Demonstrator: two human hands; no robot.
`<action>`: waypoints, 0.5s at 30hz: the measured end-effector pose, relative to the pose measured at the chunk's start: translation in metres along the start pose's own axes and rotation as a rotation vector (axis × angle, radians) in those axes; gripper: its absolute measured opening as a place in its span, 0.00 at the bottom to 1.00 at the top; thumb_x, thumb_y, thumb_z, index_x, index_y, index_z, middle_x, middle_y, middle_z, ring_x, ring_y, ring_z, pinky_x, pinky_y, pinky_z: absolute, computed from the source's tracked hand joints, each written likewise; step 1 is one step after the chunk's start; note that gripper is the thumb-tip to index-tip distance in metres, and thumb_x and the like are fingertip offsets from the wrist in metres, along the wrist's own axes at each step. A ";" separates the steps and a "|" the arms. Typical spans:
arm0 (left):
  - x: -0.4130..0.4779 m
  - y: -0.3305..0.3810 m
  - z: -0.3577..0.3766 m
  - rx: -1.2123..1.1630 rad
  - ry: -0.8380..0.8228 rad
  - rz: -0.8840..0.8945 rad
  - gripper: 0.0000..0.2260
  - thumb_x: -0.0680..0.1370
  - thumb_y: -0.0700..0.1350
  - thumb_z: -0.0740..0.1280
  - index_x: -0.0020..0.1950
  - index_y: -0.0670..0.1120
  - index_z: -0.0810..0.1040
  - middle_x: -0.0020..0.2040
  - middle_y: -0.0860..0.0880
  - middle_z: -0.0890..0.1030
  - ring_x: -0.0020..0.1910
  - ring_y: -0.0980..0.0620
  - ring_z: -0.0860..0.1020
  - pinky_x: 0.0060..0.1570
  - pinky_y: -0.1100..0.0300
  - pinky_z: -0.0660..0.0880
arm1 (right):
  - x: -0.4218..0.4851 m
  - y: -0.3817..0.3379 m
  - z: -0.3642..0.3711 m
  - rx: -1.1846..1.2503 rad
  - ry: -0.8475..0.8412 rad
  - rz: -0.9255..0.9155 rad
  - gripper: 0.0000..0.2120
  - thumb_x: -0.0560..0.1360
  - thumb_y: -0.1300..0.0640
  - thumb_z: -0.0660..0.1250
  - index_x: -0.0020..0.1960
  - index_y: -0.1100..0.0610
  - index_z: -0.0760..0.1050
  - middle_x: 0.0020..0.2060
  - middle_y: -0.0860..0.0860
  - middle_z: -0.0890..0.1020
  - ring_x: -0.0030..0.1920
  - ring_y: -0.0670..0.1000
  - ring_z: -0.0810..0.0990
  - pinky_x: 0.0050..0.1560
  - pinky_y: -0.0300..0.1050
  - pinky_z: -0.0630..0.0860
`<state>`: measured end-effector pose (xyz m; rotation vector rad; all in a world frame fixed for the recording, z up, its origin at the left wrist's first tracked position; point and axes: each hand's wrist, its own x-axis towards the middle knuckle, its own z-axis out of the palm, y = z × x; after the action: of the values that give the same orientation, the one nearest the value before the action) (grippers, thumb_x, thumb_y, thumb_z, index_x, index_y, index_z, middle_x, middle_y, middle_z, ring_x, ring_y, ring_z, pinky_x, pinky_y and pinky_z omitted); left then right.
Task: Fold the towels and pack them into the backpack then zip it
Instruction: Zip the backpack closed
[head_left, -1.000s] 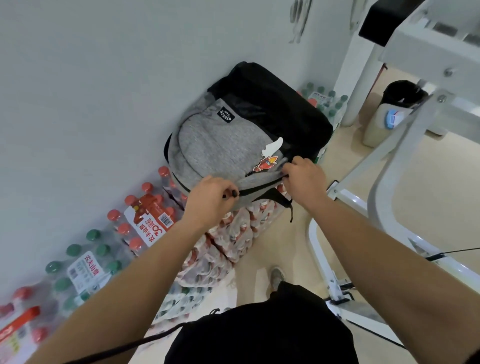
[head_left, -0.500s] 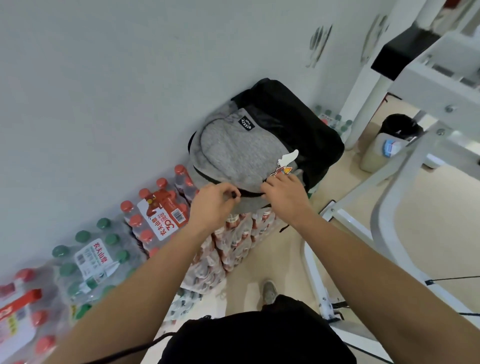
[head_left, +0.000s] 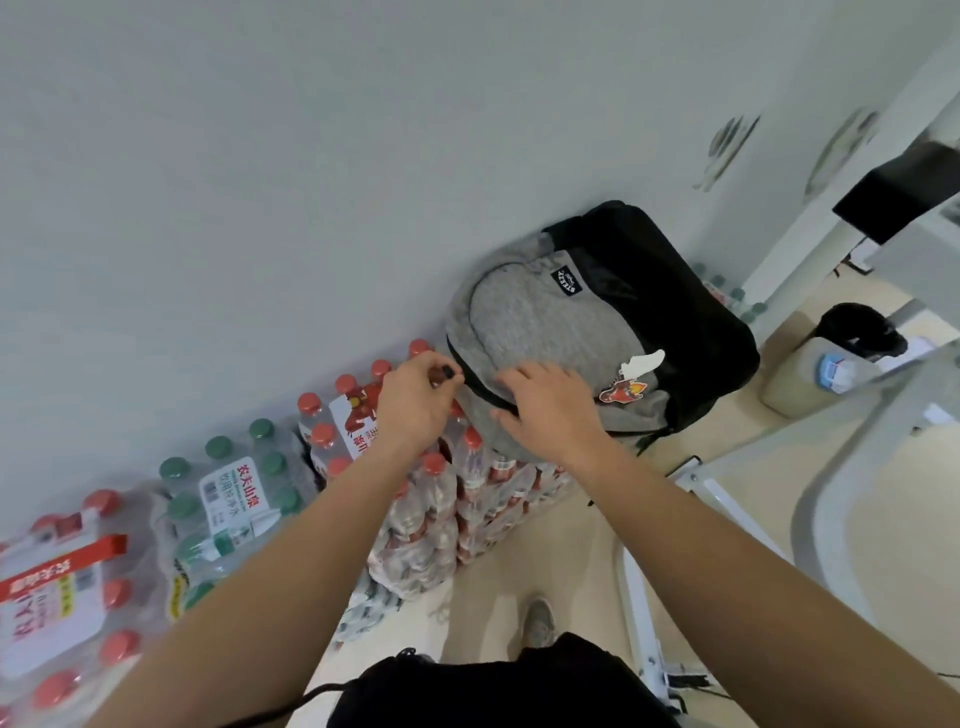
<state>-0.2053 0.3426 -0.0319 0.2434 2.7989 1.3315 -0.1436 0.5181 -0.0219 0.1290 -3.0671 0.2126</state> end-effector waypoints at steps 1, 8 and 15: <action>0.000 0.000 0.000 0.000 0.002 0.002 0.04 0.76 0.47 0.71 0.44 0.56 0.79 0.39 0.60 0.80 0.39 0.62 0.78 0.40 0.64 0.73 | 0.009 -0.008 0.003 0.002 -0.022 -0.008 0.16 0.77 0.45 0.65 0.63 0.49 0.75 0.55 0.48 0.80 0.58 0.54 0.77 0.56 0.51 0.72; 0.043 -0.011 -0.006 0.059 0.004 -0.063 0.02 0.75 0.49 0.70 0.43 0.56 0.80 0.42 0.57 0.82 0.43 0.55 0.81 0.47 0.58 0.78 | 0.020 -0.003 0.017 -0.009 0.010 -0.038 0.03 0.74 0.52 0.71 0.47 0.51 0.79 0.42 0.47 0.81 0.47 0.53 0.79 0.45 0.48 0.70; 0.110 -0.010 -0.007 0.043 0.087 -0.180 0.05 0.76 0.48 0.69 0.50 0.53 0.82 0.48 0.53 0.84 0.48 0.51 0.82 0.47 0.57 0.78 | 0.011 0.005 0.015 -0.010 -0.182 -0.088 0.05 0.77 0.50 0.68 0.47 0.51 0.78 0.42 0.47 0.80 0.47 0.52 0.79 0.49 0.47 0.69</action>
<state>-0.3161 0.3478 -0.0308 -0.0662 2.8410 1.2721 -0.1563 0.5198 -0.0366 0.2979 -3.2331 0.1907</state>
